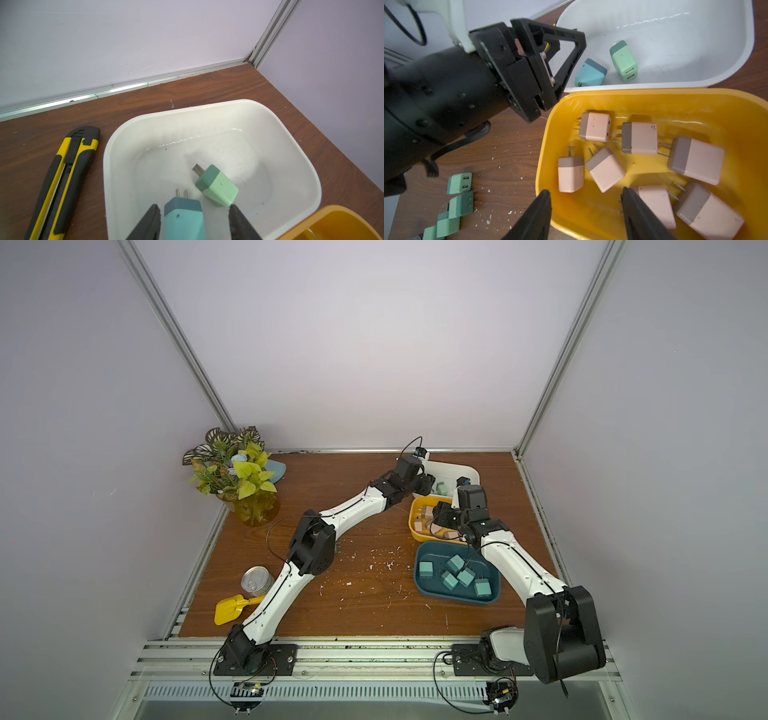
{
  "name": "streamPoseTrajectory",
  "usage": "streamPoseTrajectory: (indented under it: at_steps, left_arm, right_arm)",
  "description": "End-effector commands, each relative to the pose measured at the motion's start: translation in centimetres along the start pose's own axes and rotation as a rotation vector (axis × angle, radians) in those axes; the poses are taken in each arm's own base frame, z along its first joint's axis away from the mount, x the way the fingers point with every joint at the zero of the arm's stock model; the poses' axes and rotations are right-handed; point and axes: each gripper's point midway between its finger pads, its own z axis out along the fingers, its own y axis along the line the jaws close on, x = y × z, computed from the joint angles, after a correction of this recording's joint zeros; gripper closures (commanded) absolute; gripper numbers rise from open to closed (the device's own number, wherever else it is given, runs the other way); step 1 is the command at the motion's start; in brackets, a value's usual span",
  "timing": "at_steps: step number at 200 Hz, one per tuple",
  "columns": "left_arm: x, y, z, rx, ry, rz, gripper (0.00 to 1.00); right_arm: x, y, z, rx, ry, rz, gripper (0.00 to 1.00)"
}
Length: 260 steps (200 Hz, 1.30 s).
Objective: Place the plugs by color into the storage box
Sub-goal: Place the plug in the storage box, then pick up the plug from the center of the board.
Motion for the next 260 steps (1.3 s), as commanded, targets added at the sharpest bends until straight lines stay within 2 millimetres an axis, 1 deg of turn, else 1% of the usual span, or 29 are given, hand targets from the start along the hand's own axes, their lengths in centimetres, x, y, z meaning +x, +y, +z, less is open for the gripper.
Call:
streamPoseTrajectory:
  at_steps: [1,31,61,67,95,122,147,180,206,216,219,221,224,234,260]
  left_arm:
    - [-4.6,-1.5,-2.6,0.024,-0.089,0.013,0.42]
    - [-5.1,-1.7,-3.0,0.027,-0.100,0.004,0.42]
    - [-6.6,-2.0,-4.6,0.035,-0.130,-0.011,0.42]
    - [-7.1,-2.1,-5.2,0.035,-0.141,-0.012,0.42]
    - [-8.3,-2.1,-7.6,0.035,-0.166,-0.016,0.43]
    - [-8.6,-2.1,-10.2,0.036,-0.169,-0.020,0.42]
    - [-9.0,-2.0,-13.2,0.035,-0.176,-0.019,0.42]
    - [-8.1,-1.1,-17.4,0.002,-0.150,-0.003,0.42]
    - [-7.3,0.0,-21.7,-0.035,-0.152,-0.001,0.42]
    - [-6.7,0.5,-23.2,-0.051,-0.147,-0.002,0.42]
    - [-7.0,0.5,-23.9,-0.052,-0.155,-0.004,0.42]
    - [-6.0,0.8,-23.9,-0.060,-0.135,-0.002,0.42]
    - [-5.4,1.1,-24.2,-0.067,-0.125,-0.002,0.42]
    - [-4.5,1.7,-25.8,-0.085,-0.114,-0.005,0.42]
    - [-1.2,4.2,-29.8,-0.170,-0.073,-0.026,0.42]
  right_arm:
    - [-1.2,0.8,-0.7,-0.029,-0.042,0.004,0.40]
    - [-1.1,0.9,-0.7,-0.036,-0.036,0.005,0.41]
    - [-0.9,1.4,-1.1,-0.066,-0.024,0.009,0.41]
    - [-0.7,1.5,-1.2,-0.074,-0.022,0.010,0.41]
    - [-0.2,2.4,-1.5,-0.125,0.000,0.018,0.40]
    - [0.5,3.7,-1.9,-0.170,0.024,0.011,0.40]
    - [0.9,5.3,-2.5,-0.197,0.035,-0.003,0.40]
    - [1.3,8.1,-3.9,-0.228,0.030,-0.033,0.40]
    - [1.8,10.5,-4.7,-0.249,0.029,-0.061,0.40]
    - [2.3,11.6,-5.1,-0.267,0.037,-0.072,0.40]
    - [2.3,11.9,-5.2,-0.271,0.037,-0.074,0.40]
    - [2.4,12.1,-5.2,-0.275,0.039,-0.075,0.40]
    - [2.5,12.5,-5.3,-0.281,0.040,-0.079,0.40]
    - [2.9,13.3,-5.6,-0.291,0.043,-0.087,0.40]
    - [4.3,14.6,-5.9,-0.300,0.047,-0.095,0.41]
